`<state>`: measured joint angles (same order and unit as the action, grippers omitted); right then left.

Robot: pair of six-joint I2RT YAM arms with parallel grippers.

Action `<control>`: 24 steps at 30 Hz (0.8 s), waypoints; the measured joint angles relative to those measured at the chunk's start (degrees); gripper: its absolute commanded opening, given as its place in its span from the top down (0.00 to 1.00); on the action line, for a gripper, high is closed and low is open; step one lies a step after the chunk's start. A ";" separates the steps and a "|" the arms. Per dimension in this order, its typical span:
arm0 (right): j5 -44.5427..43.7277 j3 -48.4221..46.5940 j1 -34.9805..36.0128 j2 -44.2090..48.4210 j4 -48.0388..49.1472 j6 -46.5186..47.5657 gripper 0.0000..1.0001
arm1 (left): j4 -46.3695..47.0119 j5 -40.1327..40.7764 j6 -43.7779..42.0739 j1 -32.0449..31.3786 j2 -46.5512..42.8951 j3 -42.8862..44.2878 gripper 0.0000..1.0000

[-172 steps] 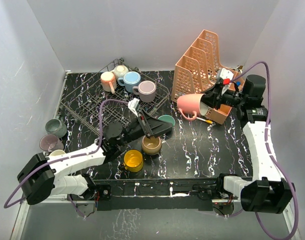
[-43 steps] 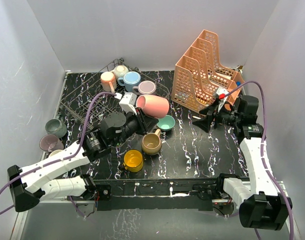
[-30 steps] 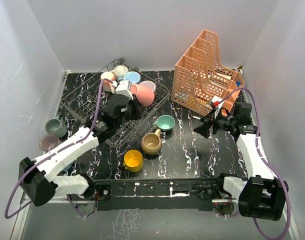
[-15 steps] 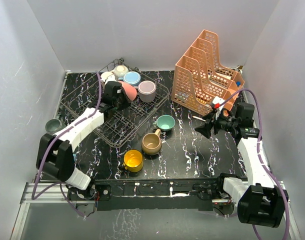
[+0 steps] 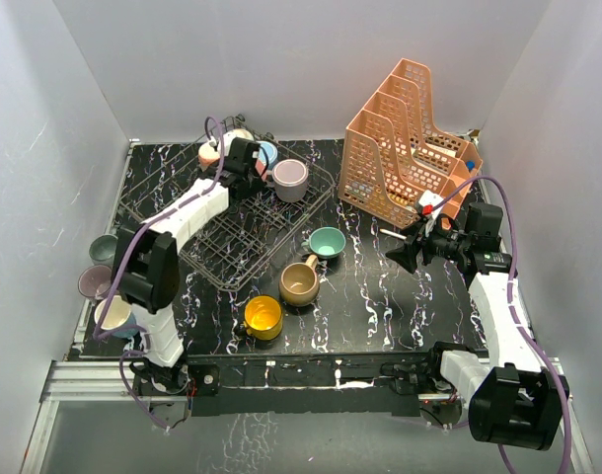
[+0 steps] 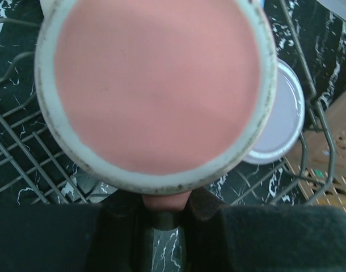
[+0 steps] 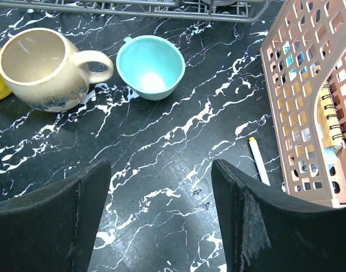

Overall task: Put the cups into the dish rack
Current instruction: Turn the cup upside down in the dish rack.

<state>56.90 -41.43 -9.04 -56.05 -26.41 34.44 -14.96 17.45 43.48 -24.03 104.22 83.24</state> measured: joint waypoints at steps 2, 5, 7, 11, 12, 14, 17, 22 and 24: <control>-0.07 0.00 0.00 0.00 0.00 0.02 0.26 | -2.49 1.44 0.68 0.13 2.86 3.54 1.00; -0.20 0.00 0.00 0.00 0.00 0.02 0.26 | -5.03 3.23 1.44 0.31 6.08 6.69 1.00; -0.24 0.00 0.00 0.00 0.02 0.04 0.26 | -5.90 4.09 1.77 0.37 7.37 7.19 1.00; -0.50 0.00 -0.02 0.00 0.02 0.04 0.26 | -8.46 5.22 2.64 0.70 9.75 7.93 1.00; -0.59 0.00 -0.02 0.00 0.00 0.07 0.26 | -9.01 5.57 2.82 0.72 10.34 8.33 1.00; -0.72 0.02 -0.02 0.00 0.02 0.07 0.26 | -9.60 6.21 3.06 0.85 11.43 9.33 1.00; -1.01 0.02 -0.02 0.00 0.02 0.11 0.26 | -9.88 6.91 3.17 1.07 12.68 10.64 1.00; -1.33 0.04 -0.02 0.00 0.02 0.20 0.26 | -9.92 7.96 3.19 1.64 15.06 13.20 1.00; -1.42 0.04 -0.02 0.00 0.02 0.22 0.26 | -9.92 8.55 3.10 1.79 16.13 14.01 1.00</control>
<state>55.48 -41.39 -9.06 -56.05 -26.39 34.65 -24.88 26.00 46.59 -22.24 120.36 97.25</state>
